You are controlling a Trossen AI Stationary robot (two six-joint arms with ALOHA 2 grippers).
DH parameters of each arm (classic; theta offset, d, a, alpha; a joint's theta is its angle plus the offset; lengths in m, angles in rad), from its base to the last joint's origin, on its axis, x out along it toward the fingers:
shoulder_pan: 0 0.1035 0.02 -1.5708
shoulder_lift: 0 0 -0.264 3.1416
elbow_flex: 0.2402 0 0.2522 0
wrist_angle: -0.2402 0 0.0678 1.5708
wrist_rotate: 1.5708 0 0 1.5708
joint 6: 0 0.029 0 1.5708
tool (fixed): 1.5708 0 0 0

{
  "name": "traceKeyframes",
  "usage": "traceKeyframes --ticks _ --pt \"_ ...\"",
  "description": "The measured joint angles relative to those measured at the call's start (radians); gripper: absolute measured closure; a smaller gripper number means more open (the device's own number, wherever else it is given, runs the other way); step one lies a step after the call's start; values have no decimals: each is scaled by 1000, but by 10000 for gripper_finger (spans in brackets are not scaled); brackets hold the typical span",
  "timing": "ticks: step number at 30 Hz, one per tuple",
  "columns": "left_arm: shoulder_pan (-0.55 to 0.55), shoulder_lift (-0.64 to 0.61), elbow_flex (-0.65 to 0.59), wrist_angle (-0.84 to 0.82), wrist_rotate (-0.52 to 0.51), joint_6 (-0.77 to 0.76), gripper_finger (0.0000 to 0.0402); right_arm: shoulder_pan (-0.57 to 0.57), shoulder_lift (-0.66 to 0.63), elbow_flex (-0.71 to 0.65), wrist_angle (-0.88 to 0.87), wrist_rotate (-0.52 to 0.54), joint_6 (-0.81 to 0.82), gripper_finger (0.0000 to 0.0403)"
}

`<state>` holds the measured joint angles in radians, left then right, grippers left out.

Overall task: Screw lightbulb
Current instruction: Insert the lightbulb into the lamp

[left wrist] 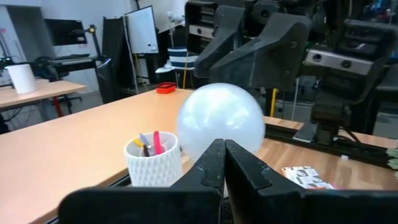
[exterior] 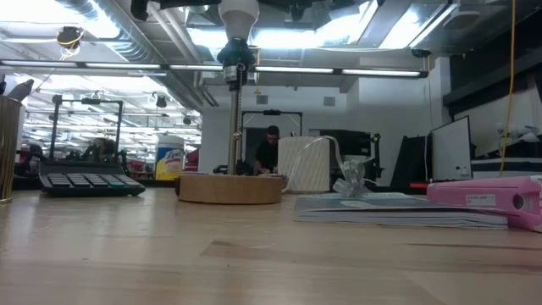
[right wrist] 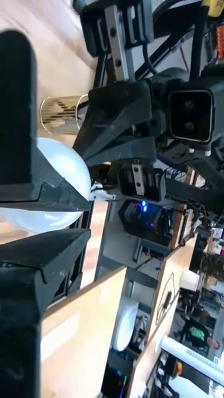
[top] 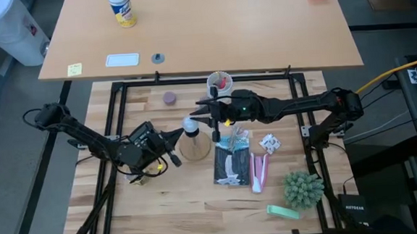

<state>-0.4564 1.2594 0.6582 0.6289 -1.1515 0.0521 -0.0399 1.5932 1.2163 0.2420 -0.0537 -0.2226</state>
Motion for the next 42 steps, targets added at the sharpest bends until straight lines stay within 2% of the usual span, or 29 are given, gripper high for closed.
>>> traceKeyframes --ticks 11,22,29,33,40,42 --pt "44 0 0 1 -50 16 400 0 1 -2 -8 -12 64 341" --pt "110 0 0 30 -45 87 400 2 -2 -4 -2 3 95 341" --pt "67 0 0 262 -50 320 400 2 -26 -7 -15 45 56 341" --pt "30 -1 0 353 -49 401 400 2 -51 -9 -24 73 31 341" --pt "-19 0 0 335 -23 368 400 2 -84 -8 -18 85 31 341" --pt "-29 0 0 312 3 342 400 2 -84 -8 -29 56 35 341"
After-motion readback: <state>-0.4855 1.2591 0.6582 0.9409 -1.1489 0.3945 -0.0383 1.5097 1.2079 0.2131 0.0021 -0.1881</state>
